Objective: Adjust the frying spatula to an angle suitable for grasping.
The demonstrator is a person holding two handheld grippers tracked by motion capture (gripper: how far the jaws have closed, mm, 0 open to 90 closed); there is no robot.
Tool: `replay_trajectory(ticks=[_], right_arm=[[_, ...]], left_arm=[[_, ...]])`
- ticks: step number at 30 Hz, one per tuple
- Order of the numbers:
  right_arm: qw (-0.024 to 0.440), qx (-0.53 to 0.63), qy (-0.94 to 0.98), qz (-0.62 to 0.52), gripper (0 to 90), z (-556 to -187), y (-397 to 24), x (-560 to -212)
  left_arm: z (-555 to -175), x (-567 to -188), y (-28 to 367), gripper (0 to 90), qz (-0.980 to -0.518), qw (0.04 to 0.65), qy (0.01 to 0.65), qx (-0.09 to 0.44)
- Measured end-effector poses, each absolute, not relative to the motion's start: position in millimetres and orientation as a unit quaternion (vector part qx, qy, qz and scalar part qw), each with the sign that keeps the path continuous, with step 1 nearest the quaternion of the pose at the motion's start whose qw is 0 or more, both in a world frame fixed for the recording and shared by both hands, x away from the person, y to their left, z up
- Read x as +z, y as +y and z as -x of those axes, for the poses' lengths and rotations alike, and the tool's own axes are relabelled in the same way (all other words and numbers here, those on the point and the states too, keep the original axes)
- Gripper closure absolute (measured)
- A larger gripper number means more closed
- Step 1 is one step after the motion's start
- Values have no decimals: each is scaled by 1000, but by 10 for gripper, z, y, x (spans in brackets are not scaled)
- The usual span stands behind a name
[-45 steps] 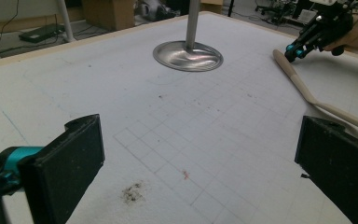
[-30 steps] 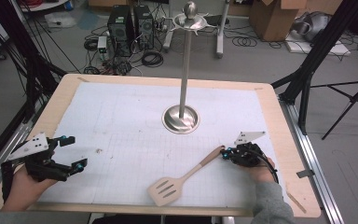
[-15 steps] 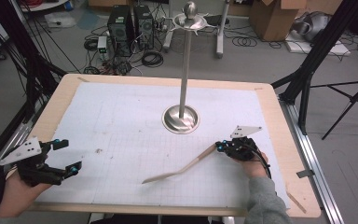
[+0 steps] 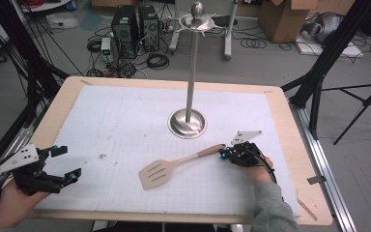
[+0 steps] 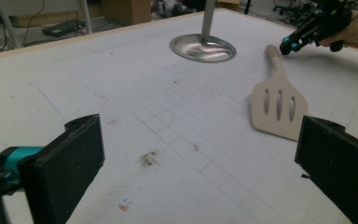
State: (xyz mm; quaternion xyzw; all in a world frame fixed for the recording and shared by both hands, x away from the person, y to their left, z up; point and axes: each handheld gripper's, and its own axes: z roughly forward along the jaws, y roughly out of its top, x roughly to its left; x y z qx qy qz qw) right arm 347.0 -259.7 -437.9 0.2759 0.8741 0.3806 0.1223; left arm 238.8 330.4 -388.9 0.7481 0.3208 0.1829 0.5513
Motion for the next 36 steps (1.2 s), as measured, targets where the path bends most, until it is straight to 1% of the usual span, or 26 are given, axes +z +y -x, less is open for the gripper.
replay_trajectory(ticks=[3,7,8,9,10,12,13,14,17,23,27,31,36], right_arm=[[121,395,869,-272,899,-3454,-2574,-4340],[118,420,860,-266,898,-3449,-2428,-4260],[114,424,862,-255,898,-3446,-2311,-4236],[114,424,862,-255,898,-3446,-2311,-4236],[106,427,864,-244,898,-3436,-2183,-4214],[102,432,866,-230,898,-3421,-2051,-4193],[102,432,866,-230,898,-3421,-2051,-4193],[102,437,868,-215,898,-3407,-1923,-4176],[98,440,870,-199,895,-3398,-1742,-4165],[94,429,877,-195,892,-3450,-1489,-4207],[90,411,888,-186,897,-3450,-1436,-4237],[78,411,890,-179,898,-3400,-1490,-4193],[77,417,888,-177,897,-3301,-1565,-4172]], left_arm=[[-2388,-3890,3301,18,-748,550,322,183],[-2382,-3888,3293,18,-749,550,320,184],[-2376,-3888,3296,18,-750,549,320,184],[-2376,-3888,3296,18,-750,549,320,184],[-2370,-3890,3306,18,-749,549,321,184],[-2366,-3890,3317,18,-749,549,322,185],[-2366,-3890,3317,18,-749,549,322,185],[-2356,-3893,3325,18,-748,549,325,185],[-2344,-3894,3333,18,-747,548,326,186],[-2301,-3897,3372,18,-745,548,331,188],[-2289,-3897,3404,18,-743,548,335,189],[-2297,-3900,3403,18,-743,549,334,189],[-2320,-3898,3381,18,-744,550,331,187]])
